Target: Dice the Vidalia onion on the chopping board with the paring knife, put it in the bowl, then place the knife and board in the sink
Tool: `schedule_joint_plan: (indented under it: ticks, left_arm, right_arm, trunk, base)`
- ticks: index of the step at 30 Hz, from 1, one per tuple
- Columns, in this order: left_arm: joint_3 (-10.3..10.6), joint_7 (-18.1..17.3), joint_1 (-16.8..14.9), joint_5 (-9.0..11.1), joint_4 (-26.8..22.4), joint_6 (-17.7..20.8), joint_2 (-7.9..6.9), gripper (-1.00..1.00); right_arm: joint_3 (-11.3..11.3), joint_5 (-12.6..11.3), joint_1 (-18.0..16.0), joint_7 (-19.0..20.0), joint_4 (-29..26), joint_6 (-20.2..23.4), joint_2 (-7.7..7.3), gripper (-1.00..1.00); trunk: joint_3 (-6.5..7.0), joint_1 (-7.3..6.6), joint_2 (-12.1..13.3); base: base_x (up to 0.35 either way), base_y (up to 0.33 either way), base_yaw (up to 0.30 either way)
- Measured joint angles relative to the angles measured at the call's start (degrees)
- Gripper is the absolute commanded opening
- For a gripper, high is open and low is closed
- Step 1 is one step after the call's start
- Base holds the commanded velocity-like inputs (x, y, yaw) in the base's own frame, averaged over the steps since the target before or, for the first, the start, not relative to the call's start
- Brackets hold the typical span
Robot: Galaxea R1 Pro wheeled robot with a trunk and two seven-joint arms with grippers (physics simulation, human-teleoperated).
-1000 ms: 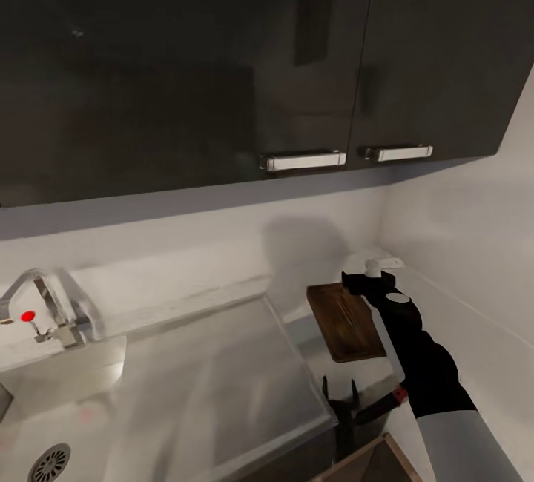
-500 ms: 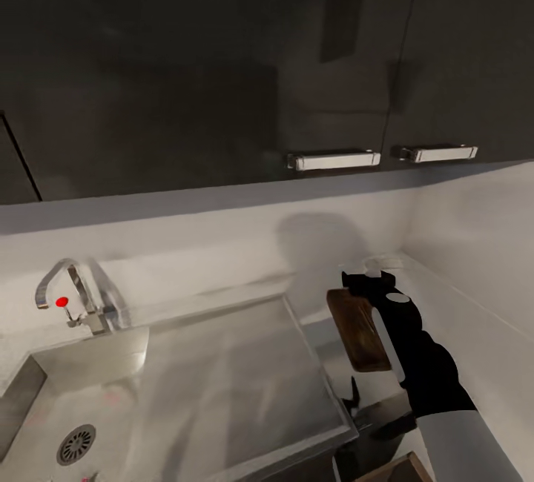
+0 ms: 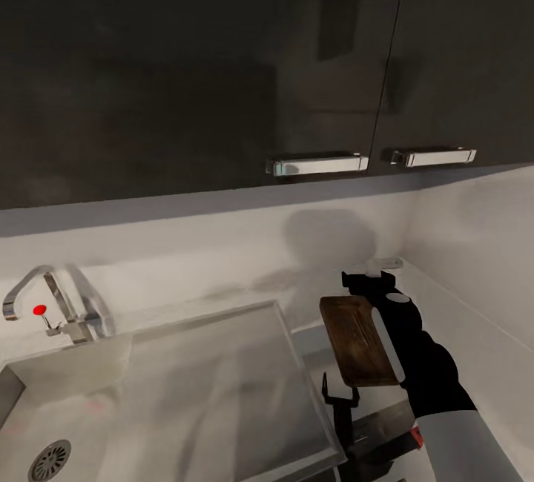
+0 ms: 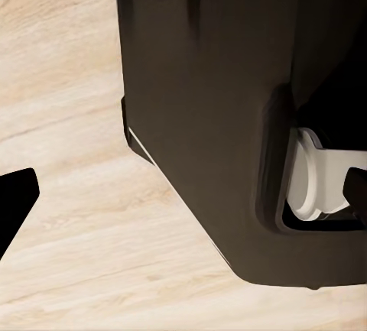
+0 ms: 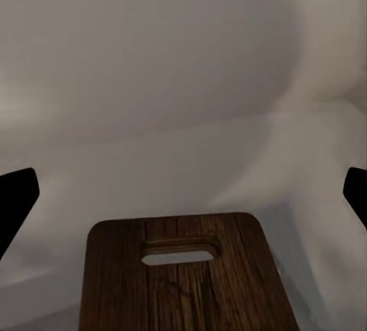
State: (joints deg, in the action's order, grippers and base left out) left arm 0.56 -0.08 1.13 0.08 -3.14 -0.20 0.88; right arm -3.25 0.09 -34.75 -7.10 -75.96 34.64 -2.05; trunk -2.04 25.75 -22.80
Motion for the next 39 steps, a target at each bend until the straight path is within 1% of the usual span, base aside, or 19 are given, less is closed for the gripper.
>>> schedule_joint_plan:
  ticks: [9,15,30,36,38,39]
  left_arm:
    - [0.0,0.0,0.0,0.0,0.0,-0.03,-0.02,1.0]
    - [0.0,0.0,0.0,0.0,0.0,-0.04,-0.05,1.0]
    - [0.0,0.0,0.0,0.0,0.0,-0.01,-0.06,1.0]
    - [0.0,0.0,0.0,0.0,0.0,-0.03,-0.07,1.0]
    - [0.0,0.0,0.0,0.0,0.0,-0.02,-0.03,1.0]
    - [0.0,0.0,0.0,0.0,0.0,-0.03,-0.02,1.0]
  right_arm:
    - [0.0,0.0,0.01,0.04,0.02,0.0,-0.03,1.0]
    - [0.0,0.0,0.04,0.04,0.08,0.0,-0.01,1.0]
    - [-0.03,0.13,0.04,0.01,2.59,-0.06,-0.08,1.0]
    - [0.3,0.26,-0.66,1.68,8.91,0.05,-0.63,1.0]
    - [0.34,0.35,-1.65,2.31,11.39,0.07,-1.16,1.0]
    - [0.37,0.47,-3.53,2.67,14.05,0.08,-2.07,1.0]
  trunk:
    - [0.0,0.0,0.0]
    - [0.0,0.0,0.0]
    - [0.0,0.0,0.0]
    - [0.0,0.0,0.0]
    - [0.0,0.0,0.0]
    - [0.01,0.01,0.01]
  base:
    - [0.103,-0.001,0.0]
    - [0.014,0.0,0.0]
    - [0.001,0.0,0.0]
    - [0.0,0.0,0.0]
    - [0.0,0.0,0.0]
    - [0.0,0.0,0.0]
